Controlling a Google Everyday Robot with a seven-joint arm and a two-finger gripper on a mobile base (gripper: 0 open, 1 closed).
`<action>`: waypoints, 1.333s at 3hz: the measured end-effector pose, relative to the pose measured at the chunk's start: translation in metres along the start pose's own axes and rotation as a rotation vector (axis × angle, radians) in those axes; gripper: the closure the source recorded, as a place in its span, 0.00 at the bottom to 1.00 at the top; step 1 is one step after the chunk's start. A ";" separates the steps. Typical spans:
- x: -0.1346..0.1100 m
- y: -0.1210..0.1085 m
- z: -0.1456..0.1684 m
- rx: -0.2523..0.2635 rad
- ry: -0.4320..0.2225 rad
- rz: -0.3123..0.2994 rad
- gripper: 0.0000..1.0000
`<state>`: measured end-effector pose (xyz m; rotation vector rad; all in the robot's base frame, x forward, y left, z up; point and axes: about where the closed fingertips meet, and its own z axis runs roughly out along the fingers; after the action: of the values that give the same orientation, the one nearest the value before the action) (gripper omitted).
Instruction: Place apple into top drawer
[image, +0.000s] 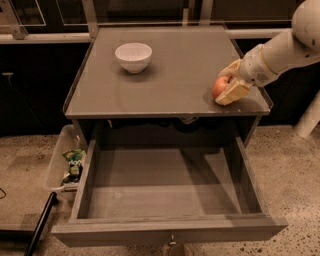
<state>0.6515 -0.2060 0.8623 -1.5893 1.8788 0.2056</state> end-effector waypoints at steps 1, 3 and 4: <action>-0.008 0.042 -0.026 0.021 -0.036 -0.027 1.00; 0.019 0.123 -0.024 0.034 -0.072 -0.026 1.00; 0.055 0.171 0.027 -0.006 -0.016 0.035 1.00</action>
Offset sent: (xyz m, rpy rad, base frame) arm -0.1506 0.0025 0.0219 0.0337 -0.1603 0.0880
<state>0.5013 -0.1953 0.7610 -1.5554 1.8960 0.2389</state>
